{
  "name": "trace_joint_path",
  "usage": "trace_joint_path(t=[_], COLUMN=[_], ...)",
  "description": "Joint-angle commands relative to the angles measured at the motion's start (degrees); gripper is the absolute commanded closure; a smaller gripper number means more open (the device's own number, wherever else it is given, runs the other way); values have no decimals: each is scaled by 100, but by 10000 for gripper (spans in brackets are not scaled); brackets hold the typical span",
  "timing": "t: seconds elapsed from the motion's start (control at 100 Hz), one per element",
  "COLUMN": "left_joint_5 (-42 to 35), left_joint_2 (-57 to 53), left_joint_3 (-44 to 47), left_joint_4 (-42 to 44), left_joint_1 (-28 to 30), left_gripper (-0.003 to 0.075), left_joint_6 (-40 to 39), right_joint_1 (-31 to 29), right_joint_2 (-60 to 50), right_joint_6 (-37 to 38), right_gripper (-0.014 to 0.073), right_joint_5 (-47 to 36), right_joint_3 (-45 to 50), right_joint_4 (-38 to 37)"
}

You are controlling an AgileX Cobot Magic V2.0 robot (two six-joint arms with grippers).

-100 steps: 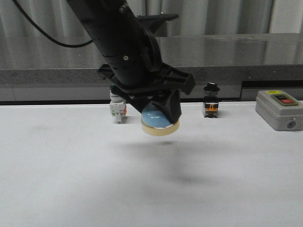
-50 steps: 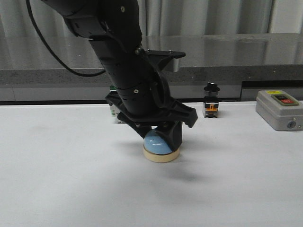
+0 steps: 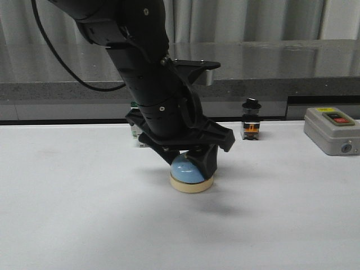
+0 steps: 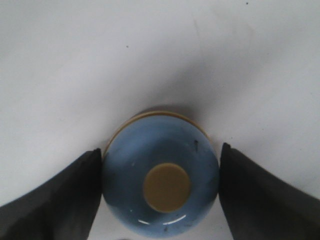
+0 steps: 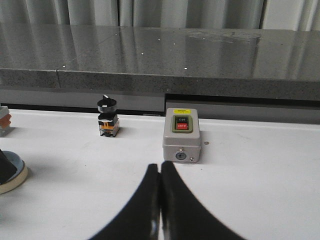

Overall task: Place and press bell with both arms
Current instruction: 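Lower the bell onto the table center with the left gripper, then open the left gripper and raise it away from the bell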

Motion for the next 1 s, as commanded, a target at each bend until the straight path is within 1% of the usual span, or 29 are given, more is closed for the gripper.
trace_joint_path(t=[0.0, 0.19, 0.52, 0.74, 0.99], left_joint_5=[-176, -174, -101, -44, -76], left_joint_2=[-317, -317, -460, -1136, -2121], left_joint_3=[-175, -175, -175, -175, -164], left_joint_4=[-65, -65, -80, -69, 58], left_joint_1=[-47, -47, -34, -34, 210], left_gripper=[213, 182, 183, 184, 184], left_joint_6=[13, 13, 13, 13, 13], right_joint_1=[-38, -38, -38, -38, -38], right_joint_2=[-100, -100, -100, -100, -100], right_joint_6=[-23, -23, -23, -23, -23], right_gripper=[654, 654, 654, 654, 654], right_joint_5=[-487, -487, -487, -487, -487], right_joint_3=[-82, -82, -82, -82, -82], right_joint_4=[-29, -29, -29, -29, -29])
